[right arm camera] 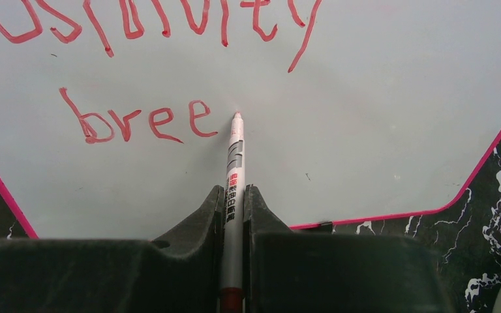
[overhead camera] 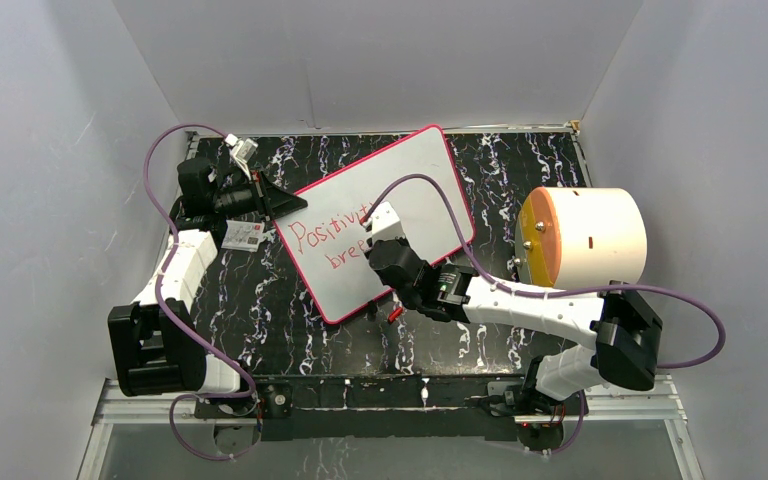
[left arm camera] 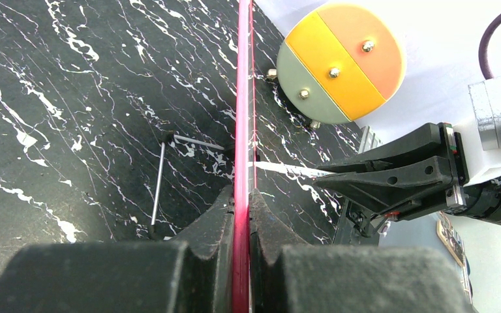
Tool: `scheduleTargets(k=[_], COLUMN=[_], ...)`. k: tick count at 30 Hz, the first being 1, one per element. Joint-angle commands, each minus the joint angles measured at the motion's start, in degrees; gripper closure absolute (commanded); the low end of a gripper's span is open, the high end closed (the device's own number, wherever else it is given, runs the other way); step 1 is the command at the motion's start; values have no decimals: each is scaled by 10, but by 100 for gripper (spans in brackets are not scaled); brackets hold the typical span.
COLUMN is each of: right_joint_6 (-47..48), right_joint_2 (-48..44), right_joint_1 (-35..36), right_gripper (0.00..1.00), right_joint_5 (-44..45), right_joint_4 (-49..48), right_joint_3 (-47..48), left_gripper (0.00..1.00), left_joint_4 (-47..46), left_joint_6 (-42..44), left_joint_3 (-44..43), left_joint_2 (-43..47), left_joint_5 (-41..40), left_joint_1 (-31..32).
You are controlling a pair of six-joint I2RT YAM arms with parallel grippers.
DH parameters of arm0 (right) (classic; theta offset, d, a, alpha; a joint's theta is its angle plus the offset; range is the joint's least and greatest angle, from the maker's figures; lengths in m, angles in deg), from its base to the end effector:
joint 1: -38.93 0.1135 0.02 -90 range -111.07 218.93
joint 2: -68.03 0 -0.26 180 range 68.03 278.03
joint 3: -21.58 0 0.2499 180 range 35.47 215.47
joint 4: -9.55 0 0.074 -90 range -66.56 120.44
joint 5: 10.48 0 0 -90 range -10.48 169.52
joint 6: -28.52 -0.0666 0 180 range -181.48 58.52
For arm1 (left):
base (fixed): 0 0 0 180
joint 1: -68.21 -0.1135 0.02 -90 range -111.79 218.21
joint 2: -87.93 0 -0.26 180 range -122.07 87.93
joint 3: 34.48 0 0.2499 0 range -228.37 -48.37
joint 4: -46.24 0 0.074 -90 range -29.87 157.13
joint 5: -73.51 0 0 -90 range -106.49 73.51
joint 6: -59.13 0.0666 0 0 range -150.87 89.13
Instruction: Write a sentence on the whiteboard
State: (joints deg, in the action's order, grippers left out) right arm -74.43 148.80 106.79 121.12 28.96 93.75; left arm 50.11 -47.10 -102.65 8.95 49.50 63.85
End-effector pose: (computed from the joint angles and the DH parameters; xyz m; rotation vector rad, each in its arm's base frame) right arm 0.1671 0.2933 0.2746 -0.4876 1.8718 0.1888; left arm 0.3173 -0.0368 0.2962 0.5125 1.7504 -1.1832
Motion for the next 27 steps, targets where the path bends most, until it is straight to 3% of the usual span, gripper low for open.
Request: scheduleTargets(k=[1,27], right_joint_6=[10,-4], right_joint_2=[5,-10], right_joint_1=[-4,-4], right_gripper=[100,100], right_joint_5=[-4,-48], right_joint_4=[-47,9], right_joint_3=[16,0], left_gripper=[100,100], left_joint_4=[44,44], left_joint_6=[52,52], left_joint_3=[11,12], left_joint_2=[-25,-26], left_joint_5=[-63,-64], left_joint_1=[10,10])
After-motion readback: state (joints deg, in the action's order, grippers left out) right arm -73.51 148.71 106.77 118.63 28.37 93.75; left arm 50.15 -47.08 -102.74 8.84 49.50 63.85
